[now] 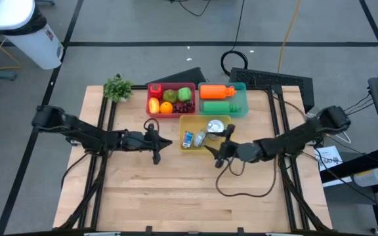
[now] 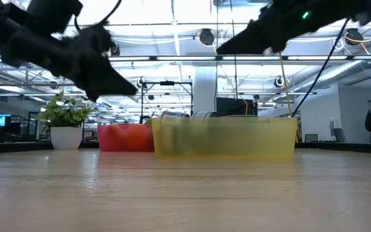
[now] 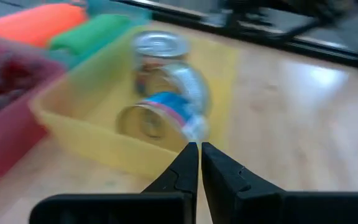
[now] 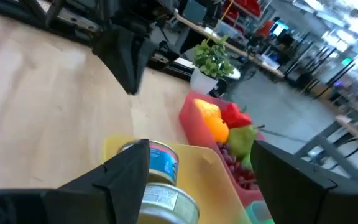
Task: Pick & Place Food Item
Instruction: Return to Home Position
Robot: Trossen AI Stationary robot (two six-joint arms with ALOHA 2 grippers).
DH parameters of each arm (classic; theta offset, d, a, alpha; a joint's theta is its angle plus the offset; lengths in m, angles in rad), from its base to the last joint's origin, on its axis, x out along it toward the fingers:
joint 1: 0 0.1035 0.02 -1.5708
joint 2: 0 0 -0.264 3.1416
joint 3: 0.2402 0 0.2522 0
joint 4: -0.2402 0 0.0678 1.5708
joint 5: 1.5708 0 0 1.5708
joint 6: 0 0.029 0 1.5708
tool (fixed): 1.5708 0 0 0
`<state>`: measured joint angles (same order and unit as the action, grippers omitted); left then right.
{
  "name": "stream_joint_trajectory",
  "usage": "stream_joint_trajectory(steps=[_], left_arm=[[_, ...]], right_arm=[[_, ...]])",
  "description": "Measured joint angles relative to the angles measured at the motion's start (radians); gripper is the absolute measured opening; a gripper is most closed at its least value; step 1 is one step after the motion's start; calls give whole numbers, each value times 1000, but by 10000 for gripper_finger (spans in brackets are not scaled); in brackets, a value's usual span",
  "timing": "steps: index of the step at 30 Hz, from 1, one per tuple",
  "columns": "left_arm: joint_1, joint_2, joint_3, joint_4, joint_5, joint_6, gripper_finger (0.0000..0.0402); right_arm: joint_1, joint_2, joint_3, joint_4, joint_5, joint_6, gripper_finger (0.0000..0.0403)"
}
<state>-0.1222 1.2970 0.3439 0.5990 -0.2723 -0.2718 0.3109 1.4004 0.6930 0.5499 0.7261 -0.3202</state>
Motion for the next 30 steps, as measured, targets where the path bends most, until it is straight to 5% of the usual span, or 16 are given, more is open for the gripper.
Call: stream_joint_trajectory(steps=[7,12,17,23,30], left_arm=[[33,-410,5,-362,217,8,26],[64,-764,38,-702,197,8,26],[81,-1024,42,-821,145,125,26],[83,-1176,35,-948,126,155,26],[83,-1239,-103,-950,56,67,26]], right_arm=[[37,-289,0,-363,-23,222,257],[86,-524,0,-515,-24,313,254],[143,-739,0,-683,-24,364,260],[182,-903,-35,-1008,-31,577,262],[182,-1056,-207,-873,-78,550,263]])
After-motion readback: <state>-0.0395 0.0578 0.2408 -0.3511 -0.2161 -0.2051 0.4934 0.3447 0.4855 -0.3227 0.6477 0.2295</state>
